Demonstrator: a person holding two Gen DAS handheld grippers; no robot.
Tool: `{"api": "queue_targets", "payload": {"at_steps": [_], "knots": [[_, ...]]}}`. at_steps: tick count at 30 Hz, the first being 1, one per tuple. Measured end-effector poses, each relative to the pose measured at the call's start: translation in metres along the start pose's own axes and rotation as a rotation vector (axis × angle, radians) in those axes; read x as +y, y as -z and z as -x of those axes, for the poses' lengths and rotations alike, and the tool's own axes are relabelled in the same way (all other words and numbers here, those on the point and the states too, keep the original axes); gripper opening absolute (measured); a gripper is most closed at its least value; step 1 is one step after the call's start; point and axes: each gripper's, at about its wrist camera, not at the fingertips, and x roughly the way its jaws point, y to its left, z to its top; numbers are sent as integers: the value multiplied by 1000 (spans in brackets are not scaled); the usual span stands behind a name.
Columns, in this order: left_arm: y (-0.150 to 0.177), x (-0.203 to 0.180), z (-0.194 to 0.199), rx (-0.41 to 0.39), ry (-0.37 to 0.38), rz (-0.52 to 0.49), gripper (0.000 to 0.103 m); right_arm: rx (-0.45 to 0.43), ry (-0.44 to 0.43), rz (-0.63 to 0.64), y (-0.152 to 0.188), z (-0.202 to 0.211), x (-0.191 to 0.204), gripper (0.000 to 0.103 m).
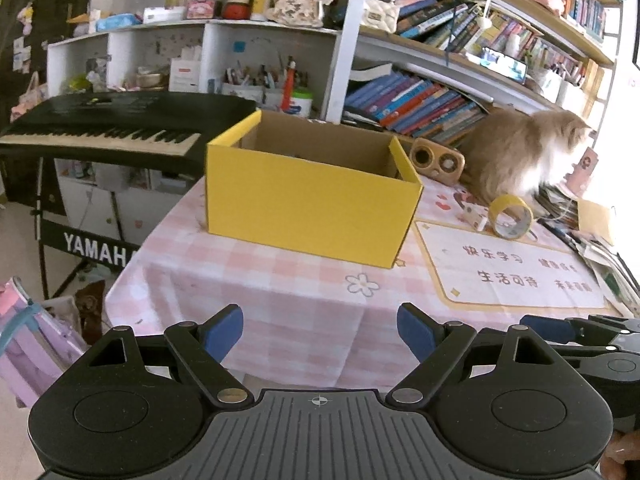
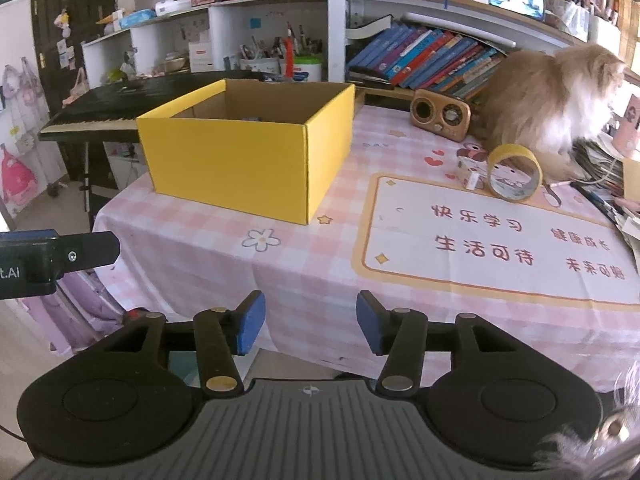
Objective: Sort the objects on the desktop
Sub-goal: 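Raise both open tools and move back toward the tape roll and small white box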
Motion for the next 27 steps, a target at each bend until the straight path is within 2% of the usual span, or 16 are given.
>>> {"api": "queue_targets", "payload": {"at_steps": [13, 27], "knots": [[-9, -34, -26, 28, 83, -41, 87, 11, 75, -42, 4, 1, -29, 52], [-21, -100, -71, 81, 174, -99, 87, 48, 158, -112, -2, -7, -98, 55]]}}
